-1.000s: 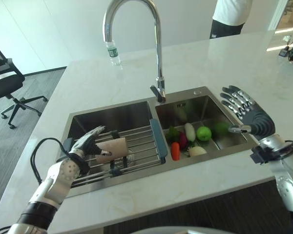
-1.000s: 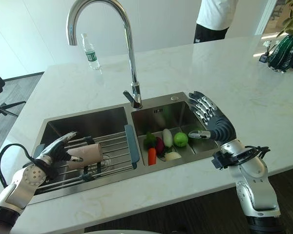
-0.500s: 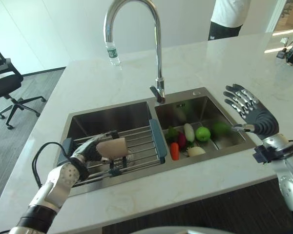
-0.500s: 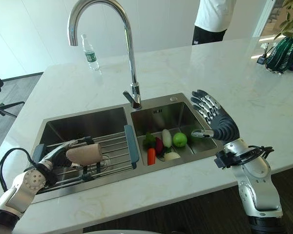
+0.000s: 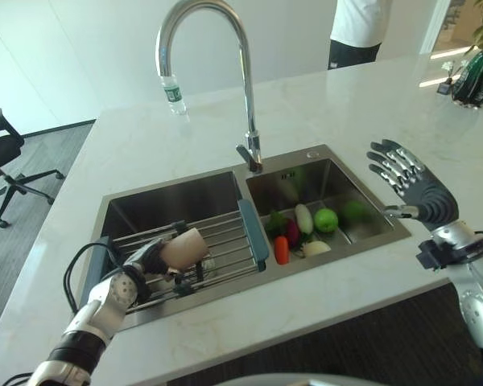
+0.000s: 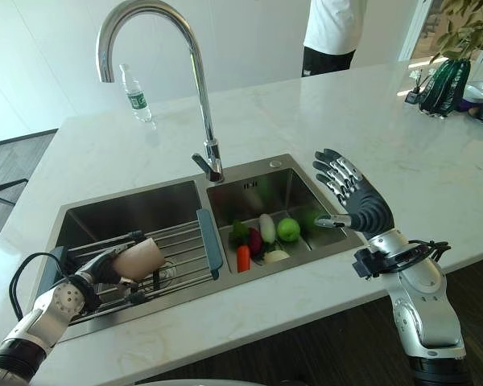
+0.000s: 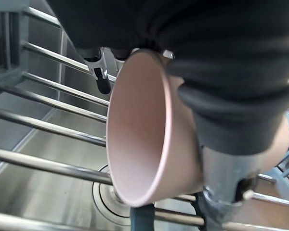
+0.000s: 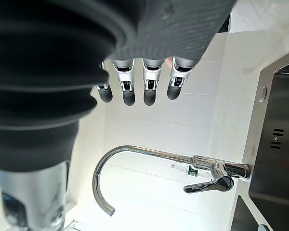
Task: Place the dishes in the dishwasher.
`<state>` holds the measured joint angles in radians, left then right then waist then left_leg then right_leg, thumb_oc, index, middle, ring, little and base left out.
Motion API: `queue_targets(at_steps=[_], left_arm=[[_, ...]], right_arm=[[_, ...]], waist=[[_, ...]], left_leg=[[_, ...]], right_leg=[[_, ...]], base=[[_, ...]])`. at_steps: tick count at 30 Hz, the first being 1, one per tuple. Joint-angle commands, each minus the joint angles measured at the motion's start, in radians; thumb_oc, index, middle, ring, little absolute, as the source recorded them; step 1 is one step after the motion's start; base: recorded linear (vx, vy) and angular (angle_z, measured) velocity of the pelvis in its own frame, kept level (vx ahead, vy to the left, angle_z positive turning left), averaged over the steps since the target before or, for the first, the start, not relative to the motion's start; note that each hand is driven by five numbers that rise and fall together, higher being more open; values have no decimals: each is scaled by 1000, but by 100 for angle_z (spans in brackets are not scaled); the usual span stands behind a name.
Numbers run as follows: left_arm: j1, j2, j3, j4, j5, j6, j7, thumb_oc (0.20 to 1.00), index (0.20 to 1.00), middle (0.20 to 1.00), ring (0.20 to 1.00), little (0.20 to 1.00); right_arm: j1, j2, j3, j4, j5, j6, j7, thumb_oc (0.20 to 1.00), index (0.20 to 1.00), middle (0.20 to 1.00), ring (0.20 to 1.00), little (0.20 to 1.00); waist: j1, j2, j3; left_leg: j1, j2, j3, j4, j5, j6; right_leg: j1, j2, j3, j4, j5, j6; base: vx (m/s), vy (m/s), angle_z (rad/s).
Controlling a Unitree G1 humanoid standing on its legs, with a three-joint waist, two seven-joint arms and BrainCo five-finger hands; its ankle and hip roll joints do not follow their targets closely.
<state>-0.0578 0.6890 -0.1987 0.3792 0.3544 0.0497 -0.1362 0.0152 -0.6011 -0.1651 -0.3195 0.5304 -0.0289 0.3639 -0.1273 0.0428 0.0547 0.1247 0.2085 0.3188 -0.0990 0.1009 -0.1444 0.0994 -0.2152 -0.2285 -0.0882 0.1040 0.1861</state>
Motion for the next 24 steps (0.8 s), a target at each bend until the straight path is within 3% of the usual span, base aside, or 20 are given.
queue_targets(at_steps=[1,4,5,6,7,15,24], left_arm=[[-113,32,-13,66,26,20,-3,1000,1000,1000,1000,1000],[-122,33,-19,92,33,14,0,1000,1000,1000,1000,1000],[-127,35,-23,101,36,19,5,849,849,849,849,849],[-131,34,-26,109,40,24,8,366,366,366,366,366],[-136,33,-27,119,44,30,7,200,200,200,200,200],[-138,37,-38,137,164,50,20,200,200,200,200,200],[-107,102,20,-4,89,-68,64,200,200,200,200,200]], right_arm=[[-82,-31,-23,-36,24,-28,7,1000,1000,1000,1000,1000],[-83,-37,-21,-38,27,-24,9,1000,1000,1000,1000,1000],[-84,-37,-21,-37,29,-23,12,1000,1000,1000,1000,1000],[-83,-37,-21,-39,28,-22,13,1000,1000,1000,1000,1000],[-84,-40,-24,-41,33,-17,15,1000,1000,1000,1000,1000],[-90,-43,-26,-43,28,-5,11,1000,1000,1000,1000,1000],[-65,-34,-40,-41,19,-30,6,1000,1000,1000,1000,1000]], waist=[[-3,-12,26],[-8,-12,25],[-10,-12,26],[-13,-12,25],[-14,-12,24],[-11,-13,24],[7,-16,29]], left_leg=[[43,61,31,12,-73,-10],[46,59,35,12,-74,-9],[47,58,36,12,-75,-8],[48,58,38,12,-76,-7],[49,58,39,12,-76,-7],[48,57,36,12,-76,-7],[45,56,28,12,-75,-8]], right_leg=[[36,-32,-18,1,-68,32],[36,-32,-13,1,-67,33],[36,-32,-11,1,-67,33],[36,-33,-10,1,-68,34],[36,-33,-10,1,-68,34],[37,-34,-12,1,-68,35],[42,-36,-24,1,-68,35]], base=[[0,0,0],[19,10,-3],[19,13,-11],[25,14,-15],[18,9,-14],[2,1,-2],[0,0,0]])
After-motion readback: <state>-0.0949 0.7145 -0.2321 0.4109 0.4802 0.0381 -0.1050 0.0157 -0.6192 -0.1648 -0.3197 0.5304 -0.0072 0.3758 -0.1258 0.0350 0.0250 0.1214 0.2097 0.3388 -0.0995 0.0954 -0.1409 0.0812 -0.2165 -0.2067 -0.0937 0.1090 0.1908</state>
